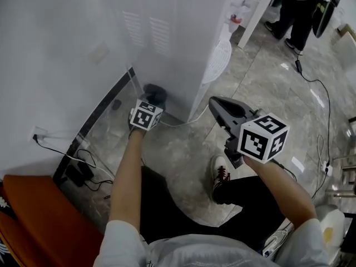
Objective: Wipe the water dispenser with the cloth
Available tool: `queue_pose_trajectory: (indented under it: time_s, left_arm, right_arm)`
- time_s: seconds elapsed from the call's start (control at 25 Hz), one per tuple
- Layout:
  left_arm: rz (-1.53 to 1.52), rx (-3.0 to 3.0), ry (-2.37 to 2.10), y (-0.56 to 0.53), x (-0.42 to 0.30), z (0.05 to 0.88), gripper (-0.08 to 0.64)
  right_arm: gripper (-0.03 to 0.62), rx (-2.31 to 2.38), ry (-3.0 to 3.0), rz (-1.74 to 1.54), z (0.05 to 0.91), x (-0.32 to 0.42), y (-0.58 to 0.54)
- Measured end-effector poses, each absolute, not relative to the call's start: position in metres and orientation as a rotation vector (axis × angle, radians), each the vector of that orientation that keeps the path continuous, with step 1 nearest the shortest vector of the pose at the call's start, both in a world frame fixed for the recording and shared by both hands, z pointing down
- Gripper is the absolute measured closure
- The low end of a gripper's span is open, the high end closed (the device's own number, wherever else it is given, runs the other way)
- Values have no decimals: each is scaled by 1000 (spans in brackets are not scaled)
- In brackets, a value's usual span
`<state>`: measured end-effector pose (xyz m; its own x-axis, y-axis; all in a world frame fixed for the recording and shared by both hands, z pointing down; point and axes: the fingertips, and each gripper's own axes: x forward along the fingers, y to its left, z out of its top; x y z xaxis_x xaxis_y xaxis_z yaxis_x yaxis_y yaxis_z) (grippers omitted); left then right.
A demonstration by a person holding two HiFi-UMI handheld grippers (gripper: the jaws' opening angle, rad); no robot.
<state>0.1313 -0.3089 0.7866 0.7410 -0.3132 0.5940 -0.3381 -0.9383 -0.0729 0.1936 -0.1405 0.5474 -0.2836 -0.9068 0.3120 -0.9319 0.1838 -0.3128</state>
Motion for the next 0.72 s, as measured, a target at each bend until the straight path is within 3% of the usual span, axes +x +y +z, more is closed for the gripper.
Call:
queue_pose_trajectory:
  time_s: [0.4, 0.72]
  left_arm:
    - [935, 2483, -909, -380, 94, 876, 482]
    - [913, 2416, -737, -342, 116, 927, 480]
  right_arm:
    - [577, 1842, -2224, 753, 598, 221, -126]
    - [577, 1916, -2220, 744, 585, 239, -131]
